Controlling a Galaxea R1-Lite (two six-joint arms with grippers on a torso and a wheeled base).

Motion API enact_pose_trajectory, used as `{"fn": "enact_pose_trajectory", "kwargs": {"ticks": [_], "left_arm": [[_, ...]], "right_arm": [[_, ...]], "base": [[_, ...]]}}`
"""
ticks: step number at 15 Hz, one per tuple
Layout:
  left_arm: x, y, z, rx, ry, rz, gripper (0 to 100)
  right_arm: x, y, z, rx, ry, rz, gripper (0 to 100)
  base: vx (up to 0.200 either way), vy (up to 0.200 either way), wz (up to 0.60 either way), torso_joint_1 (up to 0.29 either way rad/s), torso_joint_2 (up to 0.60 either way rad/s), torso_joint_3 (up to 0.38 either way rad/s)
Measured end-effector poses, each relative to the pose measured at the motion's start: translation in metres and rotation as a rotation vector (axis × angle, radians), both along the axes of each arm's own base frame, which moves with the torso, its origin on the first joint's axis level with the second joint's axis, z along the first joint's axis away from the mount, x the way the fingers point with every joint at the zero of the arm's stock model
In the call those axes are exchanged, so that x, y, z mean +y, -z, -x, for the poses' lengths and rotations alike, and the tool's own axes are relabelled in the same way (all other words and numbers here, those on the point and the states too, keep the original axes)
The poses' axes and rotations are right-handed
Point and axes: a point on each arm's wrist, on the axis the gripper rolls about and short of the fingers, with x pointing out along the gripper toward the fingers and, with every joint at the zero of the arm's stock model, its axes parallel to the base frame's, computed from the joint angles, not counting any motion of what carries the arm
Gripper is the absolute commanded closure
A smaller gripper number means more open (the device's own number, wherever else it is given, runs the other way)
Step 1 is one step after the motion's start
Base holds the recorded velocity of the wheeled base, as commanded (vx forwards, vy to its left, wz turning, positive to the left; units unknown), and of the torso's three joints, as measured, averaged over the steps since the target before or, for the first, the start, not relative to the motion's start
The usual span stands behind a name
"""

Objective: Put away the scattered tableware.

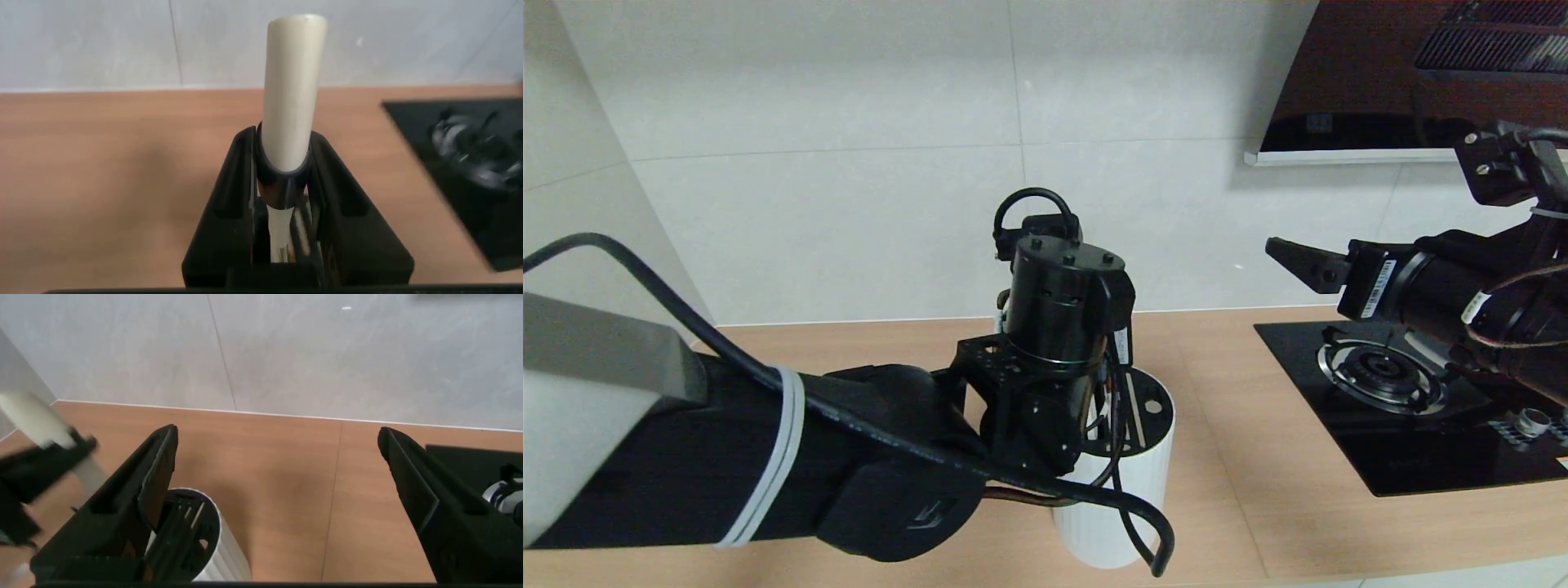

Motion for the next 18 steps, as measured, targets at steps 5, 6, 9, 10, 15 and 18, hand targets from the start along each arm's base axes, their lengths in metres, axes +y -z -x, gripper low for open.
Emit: {"fn": "enact_pose_trajectory", "kwargs": {"ticks": [5,6,9,10,15,18], "left_arm": [[-0.008,0.021,-0.001,0.039,0.006,-0.034,100],[-0.008,0.025,-0.002,0.047,0.007,-0.043,100],[-0.010,0.037,-0.003,0.068,0.009,-0.068,100],[-0.012,0.041,-0.003,0.076,0.012,-0.078,100],[-0.016,0.052,-0.001,0.096,0.023,-0.104,0],[-0.017,0.054,-0.001,0.099,0.022,-0.108,0]], "right_arm": [[0.001,0.002,-0.001,0.007,0.000,0.004,0],[0.001,0.002,-0.001,0.007,0.000,0.004,0],[0.001,0.003,-0.001,0.008,0.000,0.005,0],[0.001,0.003,-0.001,0.009,0.000,0.005,0],[0.001,0.003,-0.002,0.010,0.000,0.006,0],[0.001,0.004,-0.002,0.012,-0.001,0.007,0]], "base": [[0.000,0.000,0.00,0.000,0.00,0.000],[0.000,0.000,0.00,0.000,0.00,0.000],[0.000,0.000,0.00,0.000,0.00,0.000],[0.000,0.000,0.00,0.000,0.00,0.000],[0.000,0.000,0.00,0.000,0.00,0.000],[0.000,0.000,0.00,0.000,0.00,0.000]]}}
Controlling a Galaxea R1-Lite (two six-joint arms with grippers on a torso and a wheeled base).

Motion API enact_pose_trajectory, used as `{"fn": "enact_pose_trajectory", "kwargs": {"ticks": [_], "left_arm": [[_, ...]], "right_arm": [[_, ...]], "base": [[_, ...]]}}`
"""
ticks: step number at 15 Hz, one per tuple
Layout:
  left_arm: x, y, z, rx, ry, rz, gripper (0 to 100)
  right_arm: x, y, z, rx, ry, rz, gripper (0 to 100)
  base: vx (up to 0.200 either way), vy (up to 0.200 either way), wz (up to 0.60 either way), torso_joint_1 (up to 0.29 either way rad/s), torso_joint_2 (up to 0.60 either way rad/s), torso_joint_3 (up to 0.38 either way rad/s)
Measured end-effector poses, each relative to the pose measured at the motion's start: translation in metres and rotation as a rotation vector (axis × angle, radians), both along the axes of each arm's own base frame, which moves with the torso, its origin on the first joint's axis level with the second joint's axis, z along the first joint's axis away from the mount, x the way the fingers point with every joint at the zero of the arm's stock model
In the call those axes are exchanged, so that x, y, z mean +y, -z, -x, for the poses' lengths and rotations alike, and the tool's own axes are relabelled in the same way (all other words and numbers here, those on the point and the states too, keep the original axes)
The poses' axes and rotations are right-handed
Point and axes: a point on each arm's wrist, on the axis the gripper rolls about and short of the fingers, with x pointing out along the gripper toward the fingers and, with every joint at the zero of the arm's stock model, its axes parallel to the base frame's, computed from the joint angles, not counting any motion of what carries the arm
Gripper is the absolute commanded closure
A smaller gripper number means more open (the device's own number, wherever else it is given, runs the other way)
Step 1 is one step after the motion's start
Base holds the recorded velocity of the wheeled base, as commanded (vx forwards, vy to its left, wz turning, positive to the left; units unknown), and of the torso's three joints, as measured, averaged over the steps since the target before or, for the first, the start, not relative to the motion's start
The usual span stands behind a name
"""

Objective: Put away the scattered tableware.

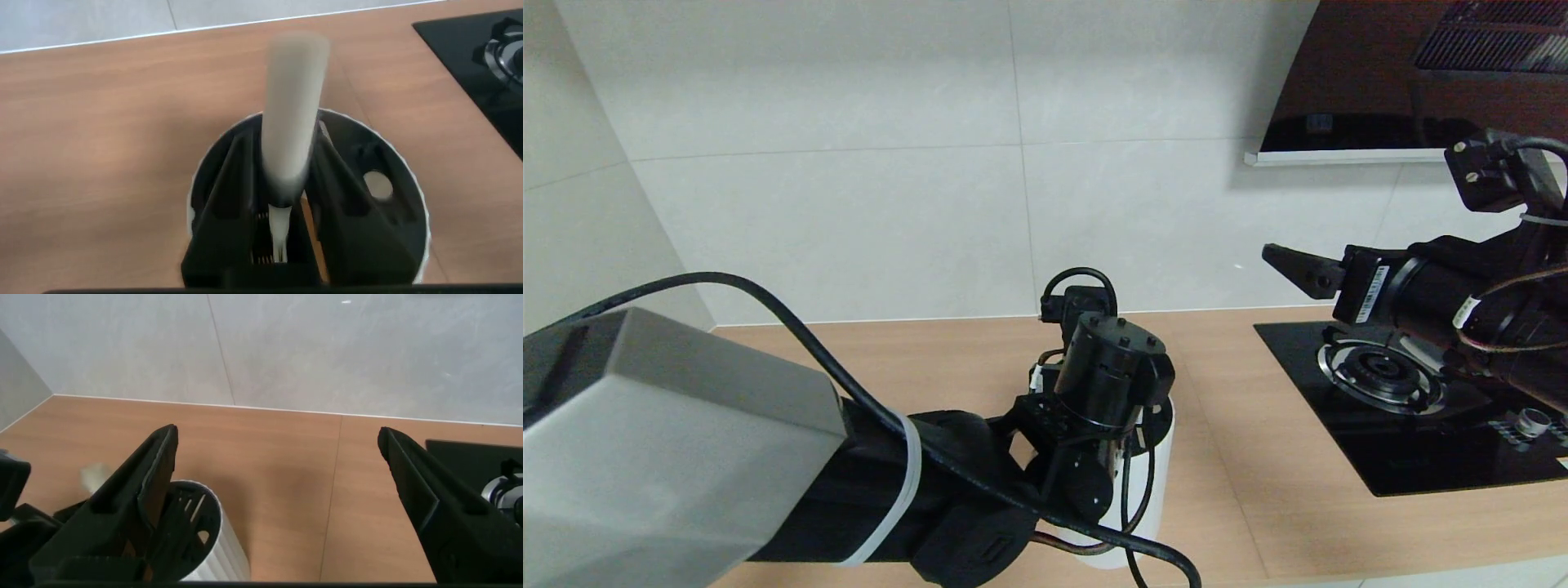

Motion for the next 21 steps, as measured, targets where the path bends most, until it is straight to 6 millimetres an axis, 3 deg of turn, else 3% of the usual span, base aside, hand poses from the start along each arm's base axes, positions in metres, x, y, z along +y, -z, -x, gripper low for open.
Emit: {"fn": "enact_pose_trajectory", "kwargs": {"ticks": [9,12,15,17,19,21], "left_arm": [[0.000,-0.005,0.003,-0.010,0.002,0.012,0],[0.012,-0.033,0.012,-0.050,0.005,0.062,0],[0.039,-0.079,0.033,-0.114,0.033,0.139,0],[0.069,-0.107,0.050,-0.162,0.070,0.164,0],[0.109,-0.122,0.061,-0.204,0.065,0.160,0],[0.153,-0.120,0.077,-0.214,0.023,0.139,0]], "right_arm": [[0.001,0.001,0.000,0.005,-0.002,0.003,0],[0.001,0.001,0.001,0.003,-0.004,0.002,0],[-0.001,-0.001,0.003,-0.007,-0.003,0.000,0],[-0.004,-0.007,0.009,-0.028,0.001,-0.011,0],[-0.012,-0.009,0.023,-0.045,0.005,-0.015,0],[-0.026,-0.005,0.046,-0.058,0.006,-0.014,0]], "base": [[0.000,0.000,0.00,0.000,0.00,0.000],[0.000,0.000,0.00,0.000,0.00,0.000],[0.000,0.000,0.00,0.000,0.00,0.000],[0.000,0.000,0.00,0.000,0.00,0.000],[0.000,0.000,0.00,0.000,0.00,0.000],[0.000,0.000,0.00,0.000,0.00,0.000]]}}
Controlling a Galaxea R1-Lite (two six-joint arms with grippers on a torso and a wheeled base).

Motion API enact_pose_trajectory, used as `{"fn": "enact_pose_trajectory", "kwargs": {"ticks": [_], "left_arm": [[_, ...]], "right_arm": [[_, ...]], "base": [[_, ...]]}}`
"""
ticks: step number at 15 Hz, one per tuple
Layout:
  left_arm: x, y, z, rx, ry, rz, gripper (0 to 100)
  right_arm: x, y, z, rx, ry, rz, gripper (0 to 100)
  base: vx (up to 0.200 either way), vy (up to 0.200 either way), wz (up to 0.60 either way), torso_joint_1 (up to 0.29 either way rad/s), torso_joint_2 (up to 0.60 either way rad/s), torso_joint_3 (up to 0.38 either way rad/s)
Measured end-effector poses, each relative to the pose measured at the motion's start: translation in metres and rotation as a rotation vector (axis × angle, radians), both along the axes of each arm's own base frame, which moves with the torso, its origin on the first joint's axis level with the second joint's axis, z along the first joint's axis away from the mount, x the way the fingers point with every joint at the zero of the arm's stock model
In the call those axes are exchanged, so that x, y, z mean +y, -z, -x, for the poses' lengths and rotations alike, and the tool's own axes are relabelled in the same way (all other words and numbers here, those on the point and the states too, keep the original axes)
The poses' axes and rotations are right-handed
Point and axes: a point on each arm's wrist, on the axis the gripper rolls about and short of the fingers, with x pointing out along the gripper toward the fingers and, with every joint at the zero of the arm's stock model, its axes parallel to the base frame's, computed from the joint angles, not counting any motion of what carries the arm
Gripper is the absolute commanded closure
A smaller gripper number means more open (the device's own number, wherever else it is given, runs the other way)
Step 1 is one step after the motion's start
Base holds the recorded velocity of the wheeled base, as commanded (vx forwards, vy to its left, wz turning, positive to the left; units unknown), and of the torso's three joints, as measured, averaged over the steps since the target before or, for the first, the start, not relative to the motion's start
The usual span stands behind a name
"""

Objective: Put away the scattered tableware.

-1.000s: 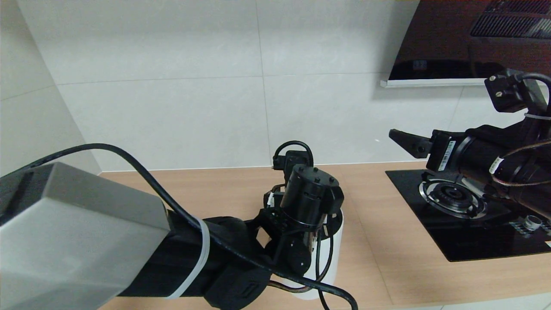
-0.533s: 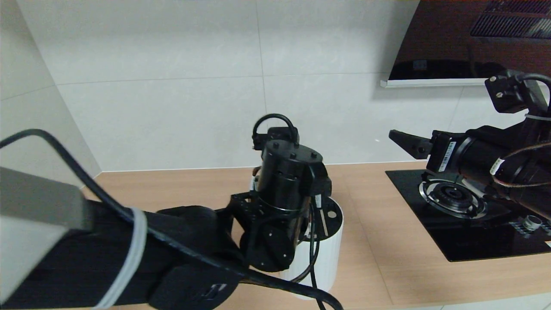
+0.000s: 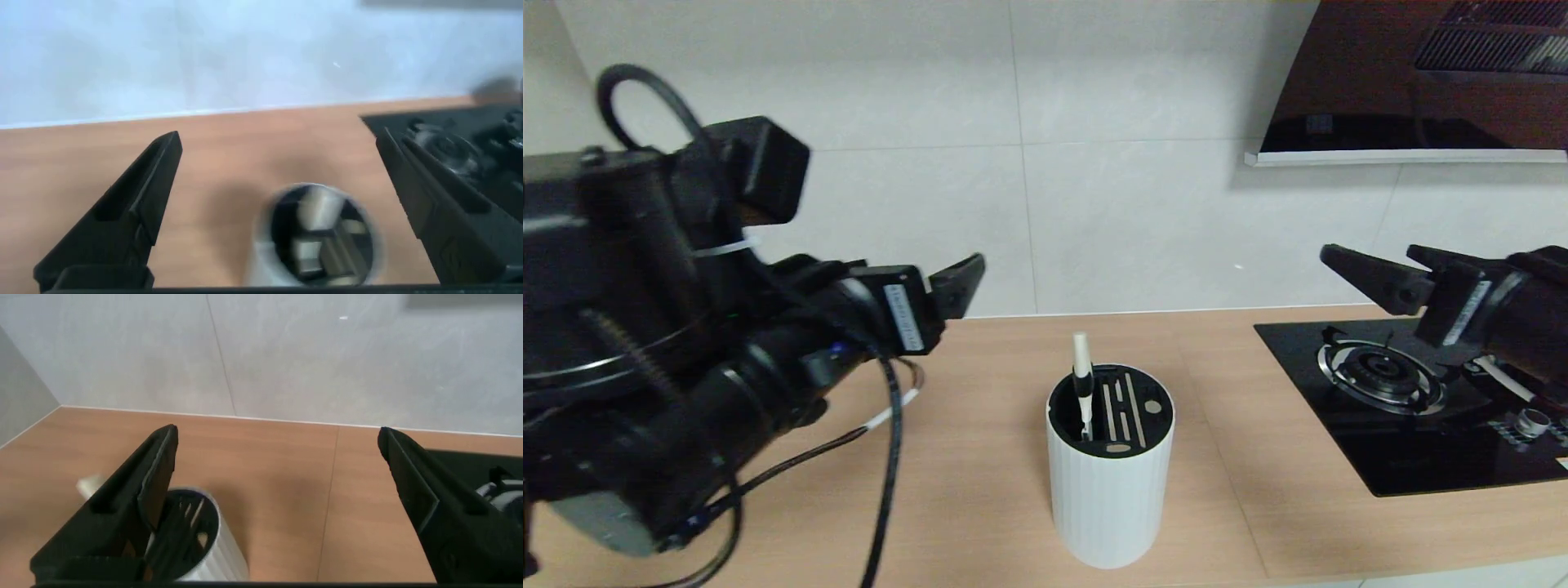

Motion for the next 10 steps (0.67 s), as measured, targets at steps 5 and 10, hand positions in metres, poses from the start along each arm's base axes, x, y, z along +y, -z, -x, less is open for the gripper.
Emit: {"fn": "enact_pose_trajectory", "kwargs": {"ticks": [5,10], "left_arm": [[0.087,0.027,0.065,-0.043,-0.121,-0.062,0],[0.146,0.065,0.144,-0.075,-0.222,-0.136,0]], "right_arm": [[-0.049,0.024,0.081,-0.058,0.029,0.017,0],[-0.094,0.077,0.167,-0.038,0.164,0.045,0]], "base": [[0.000,0.000,0.00,0.000,0.00,0.000],[0.000,0.000,0.00,0.000,0.00,0.000]]}}
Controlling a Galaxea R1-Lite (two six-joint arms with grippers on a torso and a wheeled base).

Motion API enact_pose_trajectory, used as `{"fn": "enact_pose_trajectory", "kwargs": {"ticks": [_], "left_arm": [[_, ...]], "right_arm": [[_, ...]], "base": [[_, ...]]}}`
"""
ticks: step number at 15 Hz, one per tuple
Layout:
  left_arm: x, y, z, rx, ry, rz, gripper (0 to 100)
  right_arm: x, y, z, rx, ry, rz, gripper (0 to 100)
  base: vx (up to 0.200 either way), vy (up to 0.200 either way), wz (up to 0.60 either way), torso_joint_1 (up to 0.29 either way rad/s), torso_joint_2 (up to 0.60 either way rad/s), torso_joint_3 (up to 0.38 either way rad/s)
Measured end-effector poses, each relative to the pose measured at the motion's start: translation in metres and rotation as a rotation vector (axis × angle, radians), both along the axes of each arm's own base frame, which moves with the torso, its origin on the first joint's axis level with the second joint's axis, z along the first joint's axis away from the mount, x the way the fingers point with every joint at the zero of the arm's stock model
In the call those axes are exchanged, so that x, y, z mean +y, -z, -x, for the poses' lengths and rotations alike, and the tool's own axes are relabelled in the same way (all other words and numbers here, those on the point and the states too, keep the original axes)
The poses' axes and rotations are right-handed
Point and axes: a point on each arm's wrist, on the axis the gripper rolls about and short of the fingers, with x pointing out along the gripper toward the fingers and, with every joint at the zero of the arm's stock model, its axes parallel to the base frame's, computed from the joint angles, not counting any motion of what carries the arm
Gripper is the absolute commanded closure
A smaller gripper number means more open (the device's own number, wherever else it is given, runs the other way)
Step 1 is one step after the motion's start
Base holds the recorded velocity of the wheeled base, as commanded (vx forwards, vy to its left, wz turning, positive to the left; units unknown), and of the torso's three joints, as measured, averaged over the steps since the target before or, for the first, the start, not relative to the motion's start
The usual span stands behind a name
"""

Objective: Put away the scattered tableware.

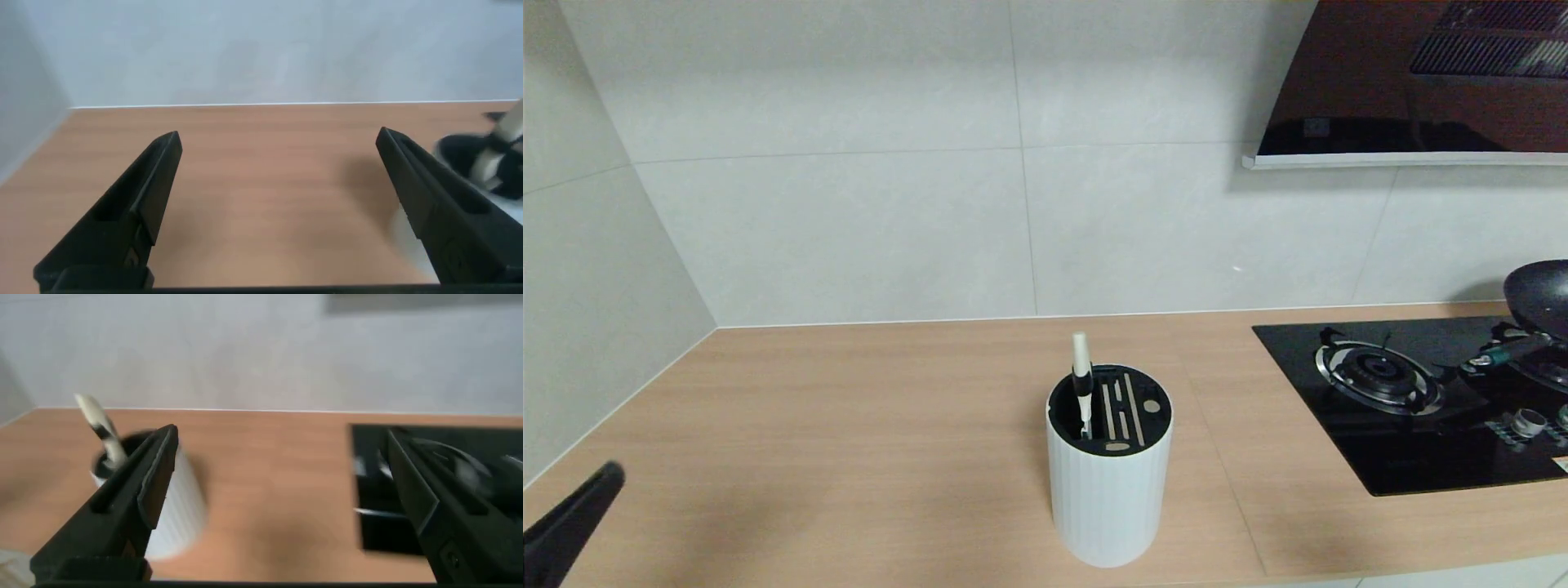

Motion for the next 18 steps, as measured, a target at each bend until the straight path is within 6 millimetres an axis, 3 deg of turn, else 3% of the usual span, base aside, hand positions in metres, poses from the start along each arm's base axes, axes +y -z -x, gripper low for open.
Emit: {"fn": "enact_pose_trajectory", "kwargs": {"ticks": [2,4,7,10,14,18], "left_arm": [[0.013,0.020,0.032,0.015,-0.026,-0.025,0],[0.020,0.035,0.055,0.005,-0.088,-0.044,0],[0.022,0.030,0.071,-0.059,-0.164,-0.066,0],[0.018,0.036,0.075,-0.070,-0.261,-0.074,0],[0.013,0.066,0.072,-0.076,-0.324,-0.047,0],[0.009,0.099,0.058,-0.071,-0.208,-0.023,0]], "right_arm": [[-0.010,0.021,0.024,0.006,0.138,-0.020,0],[-0.013,0.025,0.035,-0.040,0.196,-0.048,0],[-0.009,0.020,0.040,-0.062,0.222,-0.030,0],[-0.007,0.025,0.042,-0.071,0.305,-0.016,0],[-0.002,0.045,0.045,-0.073,0.354,0.020,0],[0.000,0.080,0.030,-0.060,0.343,0.033,0]], "base": [[0.000,0.000,0.00,0.000,0.00,0.000],[0.000,0.000,0.00,0.000,0.00,0.000],[0.000,0.000,0.00,0.000,0.00,0.000],[0.000,0.000,0.00,0.000,0.00,0.000],[0.000,0.000,0.00,0.000,0.00,0.000],[0.000,0.000,0.00,0.000,0.00,0.000]]}}
